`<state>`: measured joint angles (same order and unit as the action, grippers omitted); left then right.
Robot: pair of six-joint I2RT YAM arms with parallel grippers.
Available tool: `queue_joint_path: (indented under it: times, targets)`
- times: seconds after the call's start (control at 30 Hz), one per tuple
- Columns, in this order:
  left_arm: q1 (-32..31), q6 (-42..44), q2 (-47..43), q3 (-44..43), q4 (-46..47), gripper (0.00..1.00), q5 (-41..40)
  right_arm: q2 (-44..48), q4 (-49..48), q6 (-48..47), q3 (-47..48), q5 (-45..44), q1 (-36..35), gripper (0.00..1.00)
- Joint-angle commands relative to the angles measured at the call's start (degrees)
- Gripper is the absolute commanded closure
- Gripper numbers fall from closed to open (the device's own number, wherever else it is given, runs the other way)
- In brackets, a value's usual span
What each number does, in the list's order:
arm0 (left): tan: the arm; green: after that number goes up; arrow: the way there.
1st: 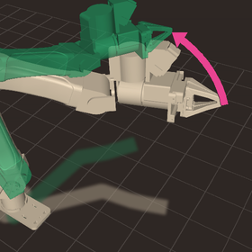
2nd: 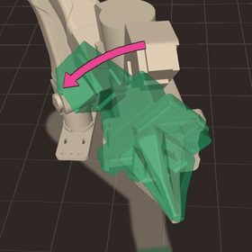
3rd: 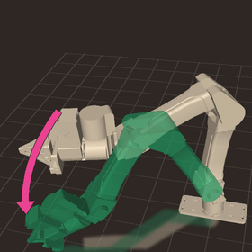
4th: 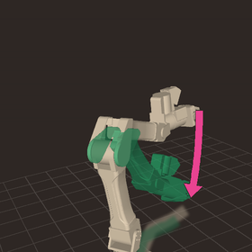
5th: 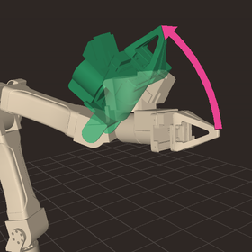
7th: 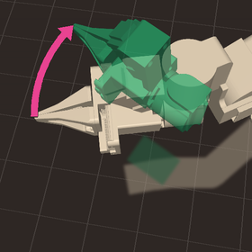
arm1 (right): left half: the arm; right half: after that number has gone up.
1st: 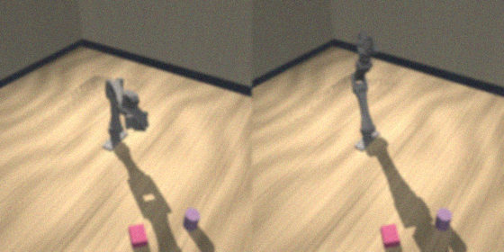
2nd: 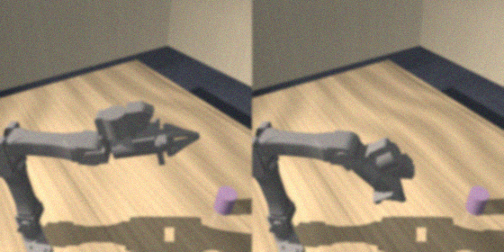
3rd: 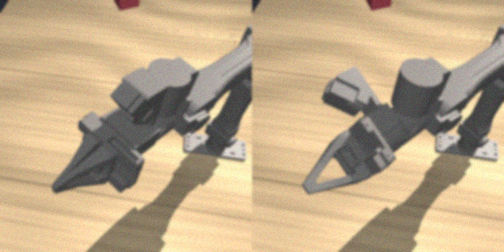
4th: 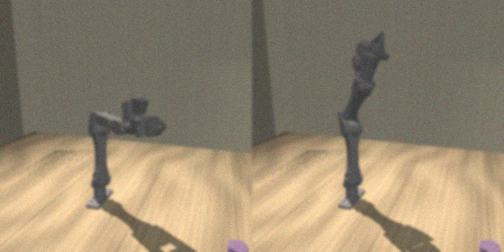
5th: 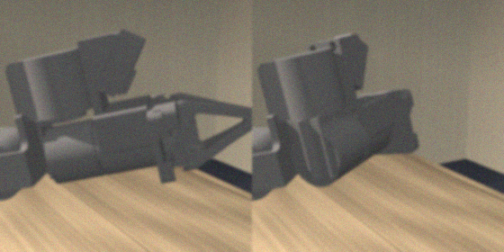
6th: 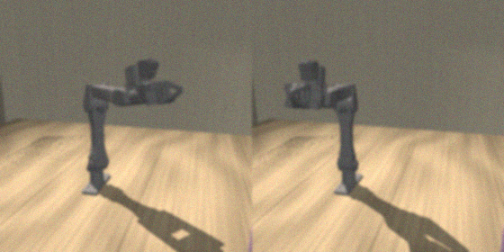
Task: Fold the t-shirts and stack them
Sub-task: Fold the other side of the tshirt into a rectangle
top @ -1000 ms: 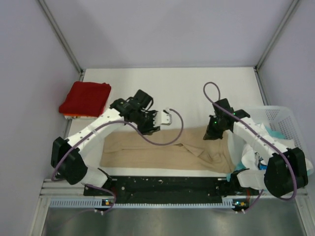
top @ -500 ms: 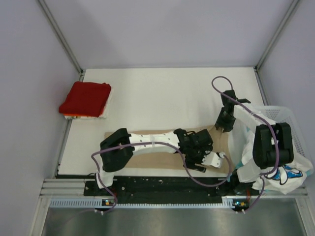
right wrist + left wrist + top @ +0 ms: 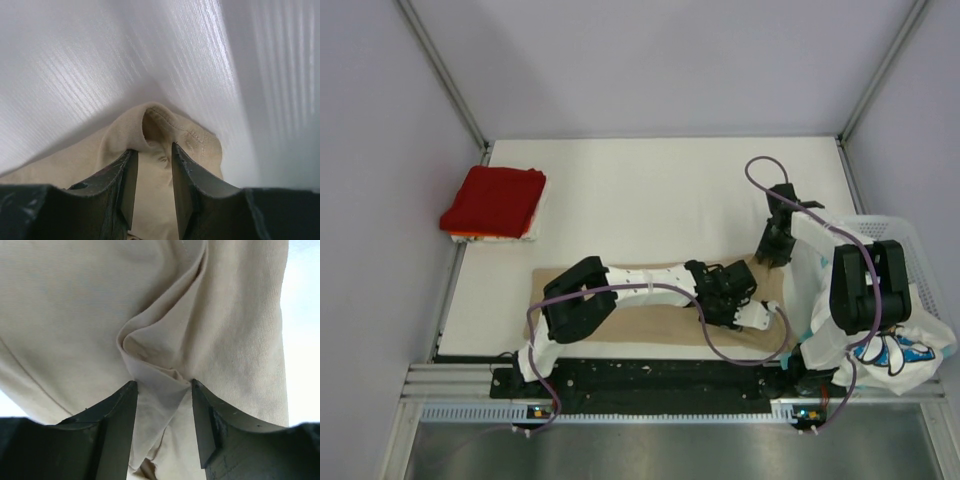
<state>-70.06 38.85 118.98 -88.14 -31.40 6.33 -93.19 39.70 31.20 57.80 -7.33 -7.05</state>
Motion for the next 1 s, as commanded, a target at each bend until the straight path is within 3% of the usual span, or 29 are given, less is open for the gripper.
queue_joint_path:
  times: [0.0, 0.07, 0.1, 0.13, 0.47, 0.67, 0.97]
  targets:
    - [-0.6, 1.14, 0.46, -2.74, -0.68, 0.51, 1.32, -1.29, -2.17, -0.61, 0.3, -0.67, 0.81, 0.68]
    - [-1.04, 0.61, 1.16, -3.79, -1.12, 0.69, -0.16, -1.82, -2.26, -0.62, 0.3, -0.49, 0.98, 0.68]
    - [-1.13, 0.26, 1.69, -4.49, -1.82, 0.88, -0.78, -1.82, -2.35, -0.44, 0.21, -0.66, 0.98, 0.68]
    - [-1.13, -0.17, 1.7, -4.93, -2.52, 1.0, -0.88, -1.82, -2.35, -0.44, 0.29, -0.67, 1.07, 0.68]
    - [-0.87, 0.7, -4.54, -2.22, -7.88, 1.0, 1.05, -3.14, -2.79, 0.09, 0.21, -1.81, 1.95, 0.69]
    - [-0.25, 2.37, -5.42, -1.16, -12.45, 0.85, 7.81, -3.14, -2.79, -0.09, 0.47, -2.16, 1.95, 0.69]
    - [0.01, 7.2, -6.21, -0.63, -18.95, 0.8, 15.11, -1.74, -2.7, -0.7, 0.82, -2.95, 1.95, 0.69]
